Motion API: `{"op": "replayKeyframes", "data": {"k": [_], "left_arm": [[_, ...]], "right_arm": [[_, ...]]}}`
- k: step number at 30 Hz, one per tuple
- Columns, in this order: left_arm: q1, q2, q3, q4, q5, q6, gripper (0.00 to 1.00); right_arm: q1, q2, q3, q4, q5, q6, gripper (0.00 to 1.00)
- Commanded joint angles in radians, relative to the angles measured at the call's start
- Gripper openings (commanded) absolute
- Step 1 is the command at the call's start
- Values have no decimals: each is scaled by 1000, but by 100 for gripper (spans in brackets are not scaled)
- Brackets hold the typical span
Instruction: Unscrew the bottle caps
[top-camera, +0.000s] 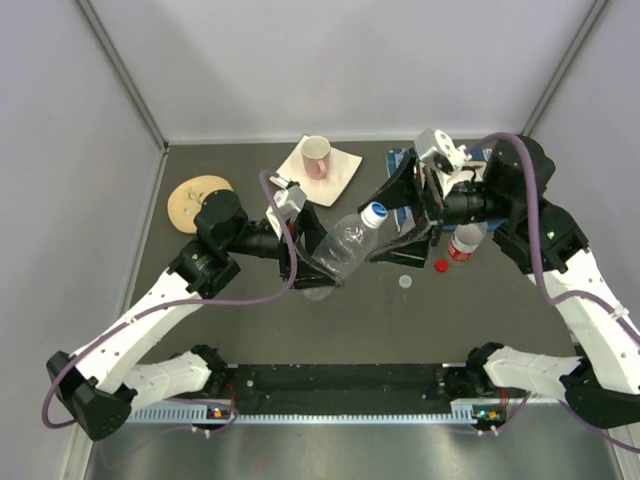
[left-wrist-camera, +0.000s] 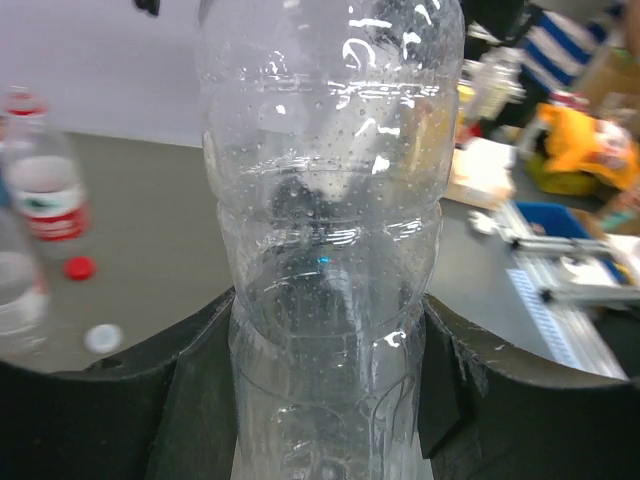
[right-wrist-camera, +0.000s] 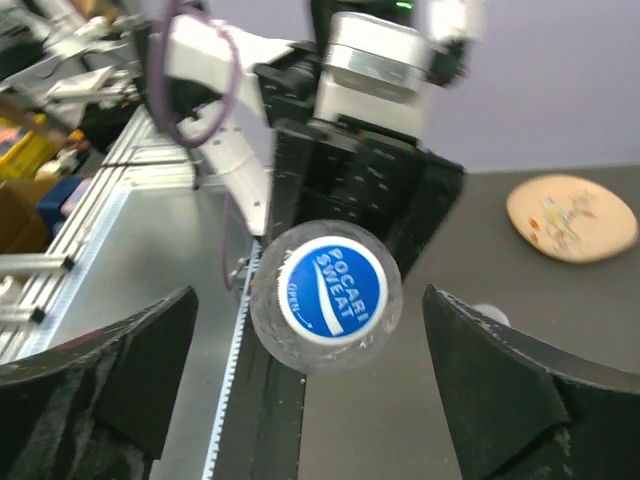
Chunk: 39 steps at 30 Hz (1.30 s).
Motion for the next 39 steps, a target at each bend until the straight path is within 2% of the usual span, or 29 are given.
{"op": "replayKeyframes", "data": {"k": [1, 3, 6, 9, 10, 13, 14, 18, 22, 25, 30, 38, 39], "left_arm": [[3, -42, 42, -221, -316, 283, 50], [-3, -41, 36, -231, -375, 303, 50], [-23, -42, 28, -246, -550, 348, 52], [-78, -47, 25, -251, -773, 394, 52], [-95, -45, 27, -249, -912, 416, 52], [-178, -32, 28, -240, -1122, 456, 51], [-222, -25, 28, -234, -1262, 464, 51], [-305, 17, 36, -208, -1520, 503, 50], [-373, 30, 13, -148, -1693, 553, 50], [-413, 33, -7, -91, -1785, 587, 50], [-445, 34, -27, -56, -1822, 615, 50], [-458, 36, -38, -53, -1826, 622, 50], [-456, 36, -38, -51, -1826, 624, 50]], "right_arm": [[-2, -9, 70, -30, 250, 76, 99], [-2, -15, 93, -25, 332, 93, 99], [-2, -15, 118, -15, 452, 160, 99], [-3, -4, 130, 15, 579, 268, 99], [1, -6, 124, 42, 609, 299, 99], [4, -6, 90, 68, 742, 418, 99], [18, -3, 84, 68, 815, 434, 99], [41, 11, 46, 49, 966, 500, 99], [75, 45, 42, 19, 1064, 519, 99], [87, 68, 44, 15, 1101, 531, 99], [90, 111, 52, 9, 1103, 553, 98], [101, 137, 50, 27, 1095, 547, 77], [102, 137, 49, 30, 1095, 547, 72]]}}
